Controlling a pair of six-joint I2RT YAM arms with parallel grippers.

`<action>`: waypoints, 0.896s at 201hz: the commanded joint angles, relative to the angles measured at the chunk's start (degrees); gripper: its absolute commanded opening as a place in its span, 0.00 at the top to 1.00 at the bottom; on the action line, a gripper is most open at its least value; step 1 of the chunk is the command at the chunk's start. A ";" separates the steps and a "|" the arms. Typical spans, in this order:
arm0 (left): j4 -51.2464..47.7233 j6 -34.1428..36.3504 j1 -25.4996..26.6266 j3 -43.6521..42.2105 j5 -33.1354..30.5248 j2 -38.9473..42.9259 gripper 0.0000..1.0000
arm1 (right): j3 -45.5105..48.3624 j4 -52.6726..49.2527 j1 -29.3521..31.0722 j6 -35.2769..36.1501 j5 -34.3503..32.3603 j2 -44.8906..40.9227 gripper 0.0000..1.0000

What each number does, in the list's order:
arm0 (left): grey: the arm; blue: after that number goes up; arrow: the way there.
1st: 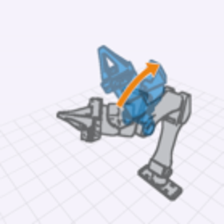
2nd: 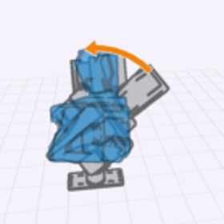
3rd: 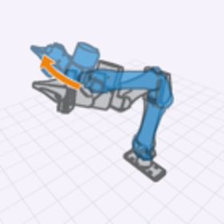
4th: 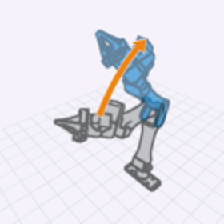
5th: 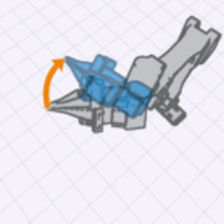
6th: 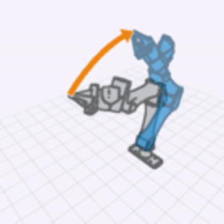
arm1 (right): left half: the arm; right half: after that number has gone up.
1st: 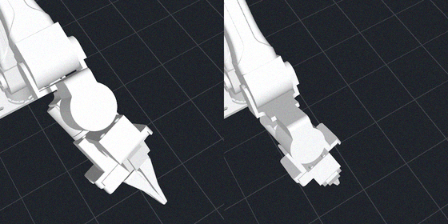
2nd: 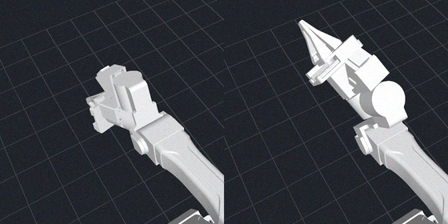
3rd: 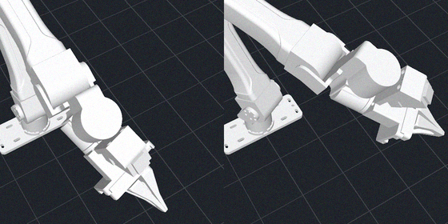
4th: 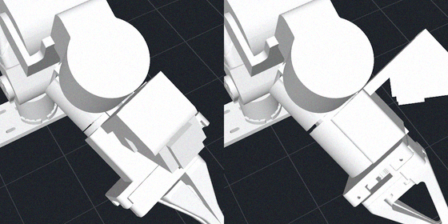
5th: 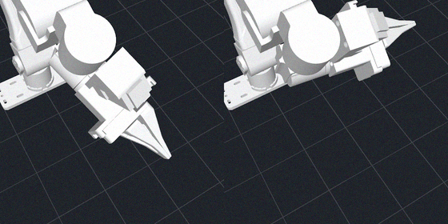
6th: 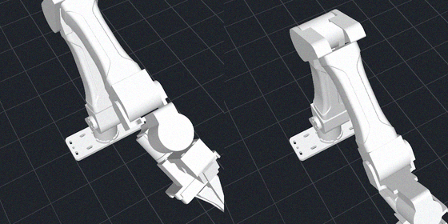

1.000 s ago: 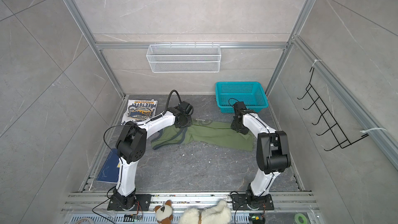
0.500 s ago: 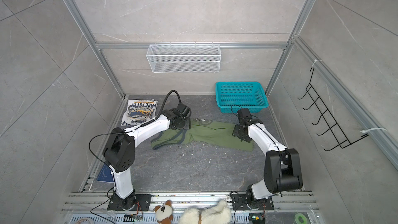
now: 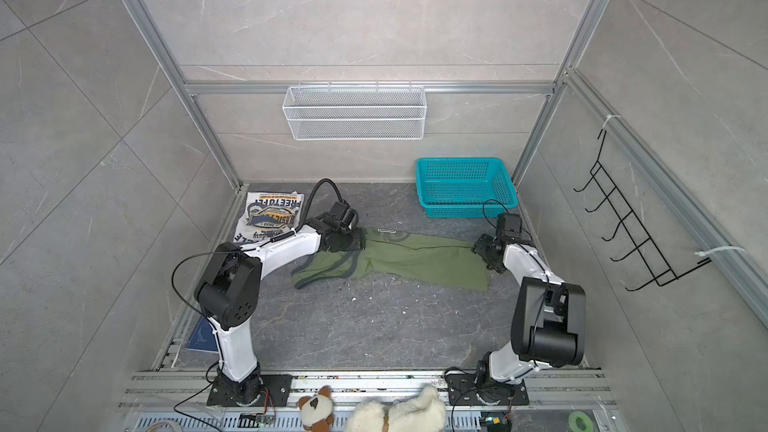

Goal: Fold and stack the tank tops

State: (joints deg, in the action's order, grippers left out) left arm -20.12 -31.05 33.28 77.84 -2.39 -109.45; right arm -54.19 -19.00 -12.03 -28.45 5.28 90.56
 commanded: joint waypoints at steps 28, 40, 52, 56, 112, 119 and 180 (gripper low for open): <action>3.36 2.75 -1.13 2.26 4.17 -1.98 0.35 | -0.47 5.88 -1.12 0.76 2.92 3.84 0.29; 3.23 2.75 -1.25 2.94 4.94 -2.94 0.41 | -0.39 6.42 -1.34 0.85 3.09 4.30 0.29; 3.35 2.50 -1.24 3.10 5.45 -3.24 0.46 | -0.48 6.53 -1.36 1.12 2.91 4.76 0.30; 3.53 2.41 -1.25 2.96 5.53 -3.23 0.48 | -0.62 6.41 -1.42 1.11 2.84 4.94 0.30; 2.64 1.86 -1.27 4.09 6.28 -3.88 0.66 | -3.75 7.41 -1.51 0.60 5.08 9.82 0.42; 2.53 1.89 -1.20 4.22 6.42 -3.80 0.67 | -4.12 7.43 -1.50 0.59 5.55 10.39 0.44; 1.67 1.87 -1.22 5.02 6.45 -3.93 0.77 | -4.53 7.37 -1.51 0.85 6.06 11.92 0.70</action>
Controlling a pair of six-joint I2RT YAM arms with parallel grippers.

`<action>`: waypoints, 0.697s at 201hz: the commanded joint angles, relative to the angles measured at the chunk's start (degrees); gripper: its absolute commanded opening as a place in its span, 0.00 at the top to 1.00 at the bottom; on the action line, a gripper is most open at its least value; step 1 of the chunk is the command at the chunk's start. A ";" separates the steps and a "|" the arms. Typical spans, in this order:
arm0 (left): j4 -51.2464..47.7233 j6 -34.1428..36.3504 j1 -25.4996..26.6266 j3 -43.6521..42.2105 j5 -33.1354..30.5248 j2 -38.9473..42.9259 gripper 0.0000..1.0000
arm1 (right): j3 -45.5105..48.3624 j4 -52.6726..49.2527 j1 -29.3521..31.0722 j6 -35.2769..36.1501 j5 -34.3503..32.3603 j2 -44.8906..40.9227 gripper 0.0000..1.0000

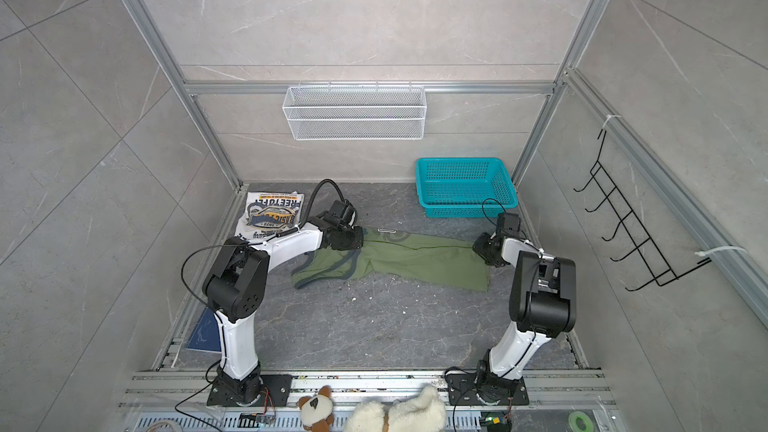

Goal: Fold and stack the tank tops

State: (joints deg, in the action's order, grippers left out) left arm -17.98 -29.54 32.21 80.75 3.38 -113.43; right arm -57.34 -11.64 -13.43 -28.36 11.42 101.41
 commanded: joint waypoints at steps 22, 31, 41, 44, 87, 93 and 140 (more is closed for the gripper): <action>-0.74 0.10 -0.17 2.35 0.50 0.03 0.81 | -1.07 -0.28 -0.10 0.51 -0.65 0.52 0.80; -0.92 0.09 -0.17 2.46 0.41 0.05 0.83 | -0.65 -0.23 -0.10 0.34 -1.30 -0.15 0.83; -1.14 0.09 -0.18 2.75 0.30 0.06 0.84 | -0.14 -0.21 -0.10 0.24 -1.91 -1.00 0.86; -1.23 0.09 -0.21 2.82 0.26 0.01 0.85 | -0.02 -0.29 -0.10 0.23 -2.18 -1.23 0.87; -1.70 -0.19 -0.12 4.06 0.45 0.09 0.95 | 0.97 -1.45 -0.11 -0.46 -4.84 -5.62 0.96; -1.80 -0.25 -0.04 4.23 0.38 0.13 0.97 | 1.24 -1.55 -0.11 -0.51 -5.28 -6.44 0.97; -2.02 -0.86 -0.04 5.52 0.85 0.73 1.00 | 2.10 -4.15 -0.17 -1.74 -7.70 -10.69 1.00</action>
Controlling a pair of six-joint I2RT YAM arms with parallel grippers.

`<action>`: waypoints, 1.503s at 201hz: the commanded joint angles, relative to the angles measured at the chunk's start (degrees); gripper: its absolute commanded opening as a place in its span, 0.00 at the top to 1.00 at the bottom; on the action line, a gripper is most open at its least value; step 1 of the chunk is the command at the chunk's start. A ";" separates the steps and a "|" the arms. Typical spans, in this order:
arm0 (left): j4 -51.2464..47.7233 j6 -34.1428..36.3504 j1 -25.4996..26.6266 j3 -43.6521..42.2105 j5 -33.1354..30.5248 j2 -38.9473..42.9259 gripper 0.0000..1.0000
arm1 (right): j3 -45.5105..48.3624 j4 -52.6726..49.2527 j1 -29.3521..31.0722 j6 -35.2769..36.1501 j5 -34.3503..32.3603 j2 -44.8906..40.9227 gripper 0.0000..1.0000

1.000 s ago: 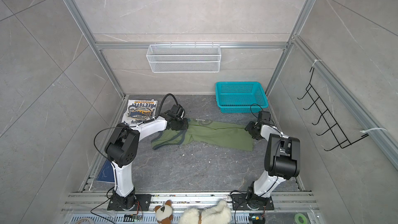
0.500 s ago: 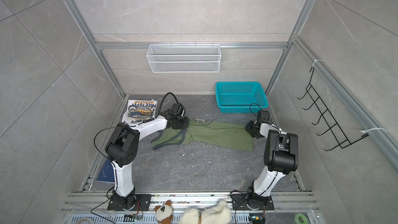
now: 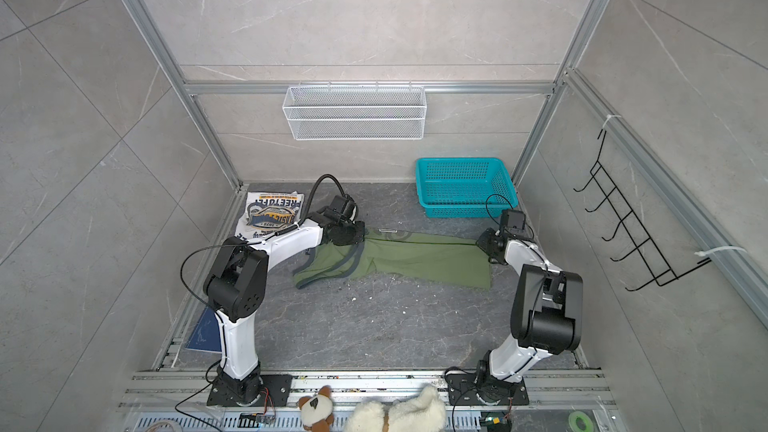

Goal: Fold and stack the tank tops

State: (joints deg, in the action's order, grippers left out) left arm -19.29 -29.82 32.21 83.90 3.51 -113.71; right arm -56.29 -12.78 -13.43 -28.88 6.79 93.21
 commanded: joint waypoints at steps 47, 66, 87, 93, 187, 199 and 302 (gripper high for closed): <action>-3.71 -1.70 -0.05 8.47 0.32 -0.95 1.00 | 0.48 -9.21 -0.10 -2.59 -7.42 -4.80 1.00; -6.50 -1.97 -0.04 12.84 -0.40 -4.39 1.00 | -0.63 -10.78 -0.16 -2.54 -8.67 -4.03 1.00; -9.43 -2.14 -0.17 17.14 -0.73 -8.73 1.00 | -1.18 -10.02 -0.10 -2.20 -8.24 -2.75 1.00; -10.15 -2.25 -0.29 18.16 -0.79 -9.81 1.00 | -1.51 -9.71 -0.12 -2.14 -7.89 -2.09 1.00; -20.06 -1.23 -1.07 25.82 -8.91 -14.29 0.55 | -4.56 -7.02 0.05 0.05 -4.86 2.85 0.52; -20.19 -0.40 -1.08 23.34 -10.93 -10.69 0.50 | -4.06 -7.60 0.15 0.60 -5.58 0.08 0.45; -9.36 1.35 0.60 0.52 -8.27 0.91 0.42 | 4.27 -9.33 11.13 -2.99 6.96 -4.01 0.41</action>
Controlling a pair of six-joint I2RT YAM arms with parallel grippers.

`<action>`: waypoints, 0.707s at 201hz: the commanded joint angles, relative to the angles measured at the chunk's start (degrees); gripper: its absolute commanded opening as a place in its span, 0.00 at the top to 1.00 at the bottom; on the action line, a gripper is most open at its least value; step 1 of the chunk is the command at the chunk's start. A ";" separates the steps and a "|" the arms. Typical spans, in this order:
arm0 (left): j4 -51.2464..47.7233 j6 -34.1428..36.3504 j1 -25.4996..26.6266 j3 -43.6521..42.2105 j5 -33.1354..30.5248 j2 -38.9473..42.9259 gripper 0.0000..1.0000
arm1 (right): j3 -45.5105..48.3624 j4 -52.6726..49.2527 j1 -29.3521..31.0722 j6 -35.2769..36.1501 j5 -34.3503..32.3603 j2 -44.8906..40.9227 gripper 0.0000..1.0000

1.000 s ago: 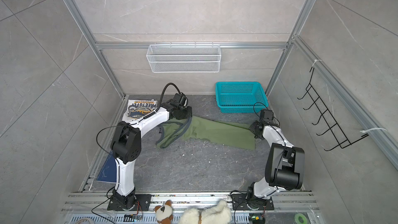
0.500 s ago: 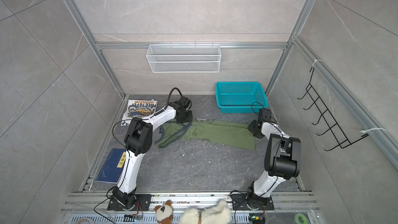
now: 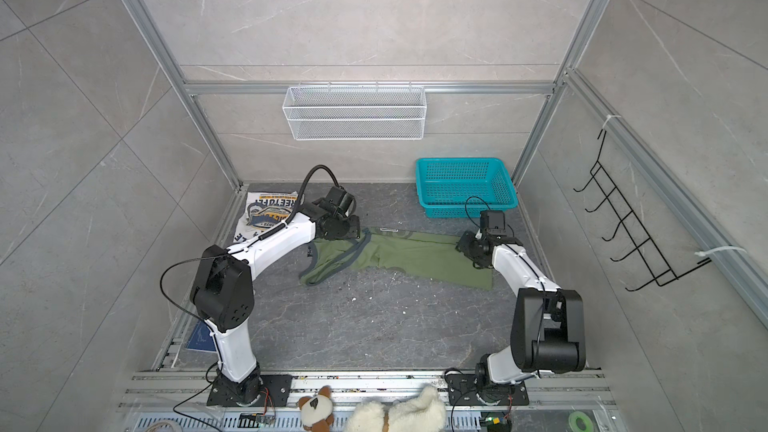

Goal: Fold and stack the tank tops

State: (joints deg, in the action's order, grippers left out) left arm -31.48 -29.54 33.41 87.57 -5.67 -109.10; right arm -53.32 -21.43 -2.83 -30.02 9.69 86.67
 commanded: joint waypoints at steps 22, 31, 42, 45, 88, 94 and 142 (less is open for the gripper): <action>3.48 0.64 -0.57 -4.33 1.72 -5.48 0.43 | 1.74 -0.25 0.64 -2.42 5.82 5.60 0.41; 3.94 0.24 -0.55 -5.49 1.83 -5.47 0.43 | 1.85 -0.34 0.69 -2.44 5.09 6.55 0.41; 4.64 -0.20 -0.45 -7.19 2.02 -4.97 0.43 | 1.27 -1.61 0.65 -2.39 3.37 7.97 0.42; 4.79 -0.25 -0.47 -7.69 2.01 -4.84 0.44 | 0.98 -2.13 0.51 -2.41 2.79 8.33 0.42; 6.80 -2.57 1.49 -15.06 3.06 -1.42 0.44 | 0.94 -3.71 -7.61 -5.37 0.92 11.79 0.42; 7.36 -3.23 2.21 -16.28 3.60 -0.86 0.44 | 0.71 -4.11 -8.77 -5.53 0.27 12.14 0.42; 10.21 -9.25 12.98 -24.12 4.45 3.09 0.44 | -1.15 -5.83 -17.13 -7.20 -3.27 13.81 0.42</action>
State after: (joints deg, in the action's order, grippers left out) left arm -20.86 -33.82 40.60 67.51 -4.19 -108.12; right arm -54.94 -22.55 -16.25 -35.77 11.81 97.80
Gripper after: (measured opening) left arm 0.557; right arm 0.583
